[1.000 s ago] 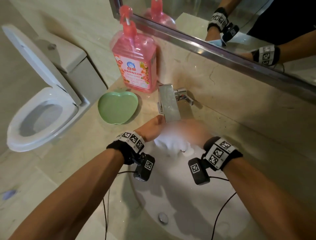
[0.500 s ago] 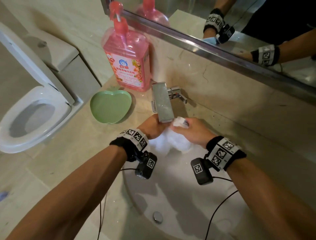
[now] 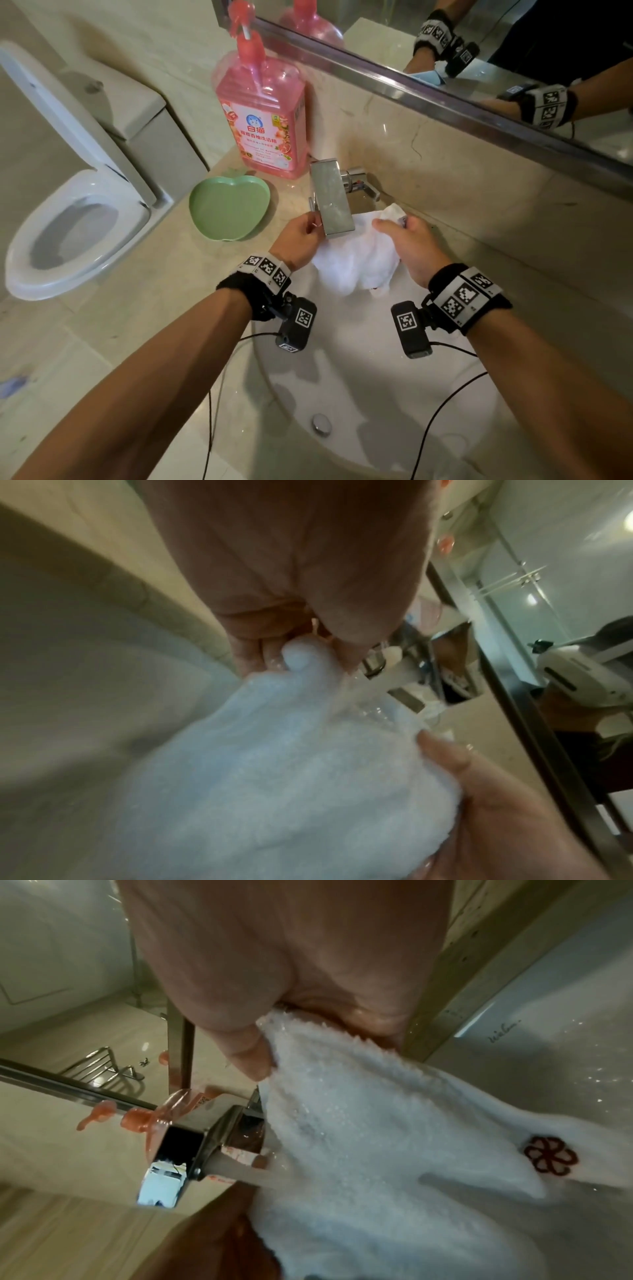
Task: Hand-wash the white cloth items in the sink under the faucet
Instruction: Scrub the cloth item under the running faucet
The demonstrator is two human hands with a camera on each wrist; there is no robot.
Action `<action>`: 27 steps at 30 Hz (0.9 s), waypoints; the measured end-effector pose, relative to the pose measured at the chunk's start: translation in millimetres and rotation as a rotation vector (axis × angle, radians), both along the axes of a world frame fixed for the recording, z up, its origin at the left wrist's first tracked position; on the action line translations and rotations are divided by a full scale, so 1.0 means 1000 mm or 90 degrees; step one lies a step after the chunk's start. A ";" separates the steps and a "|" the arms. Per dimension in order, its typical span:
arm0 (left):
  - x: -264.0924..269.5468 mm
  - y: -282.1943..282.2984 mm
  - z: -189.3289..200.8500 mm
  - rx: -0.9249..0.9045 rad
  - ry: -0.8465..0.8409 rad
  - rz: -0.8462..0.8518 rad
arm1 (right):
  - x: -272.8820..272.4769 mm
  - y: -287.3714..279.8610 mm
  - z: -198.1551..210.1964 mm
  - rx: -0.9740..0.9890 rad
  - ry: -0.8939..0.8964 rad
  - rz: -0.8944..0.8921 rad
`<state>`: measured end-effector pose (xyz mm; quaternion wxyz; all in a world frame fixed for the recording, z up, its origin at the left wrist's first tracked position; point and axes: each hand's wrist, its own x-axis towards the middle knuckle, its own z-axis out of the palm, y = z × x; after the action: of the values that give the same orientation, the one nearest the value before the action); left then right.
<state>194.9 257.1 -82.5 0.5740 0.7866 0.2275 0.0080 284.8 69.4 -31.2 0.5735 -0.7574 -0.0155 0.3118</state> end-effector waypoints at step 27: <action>-0.041 0.012 0.050 0.117 0.057 0.005 | -0.015 -0.029 0.005 -0.158 -0.122 0.089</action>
<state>153.6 269.5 -32.8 0.4885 0.8346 0.2546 -0.0039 270.2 40.3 -26.0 0.4483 -0.8457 -0.0838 0.2769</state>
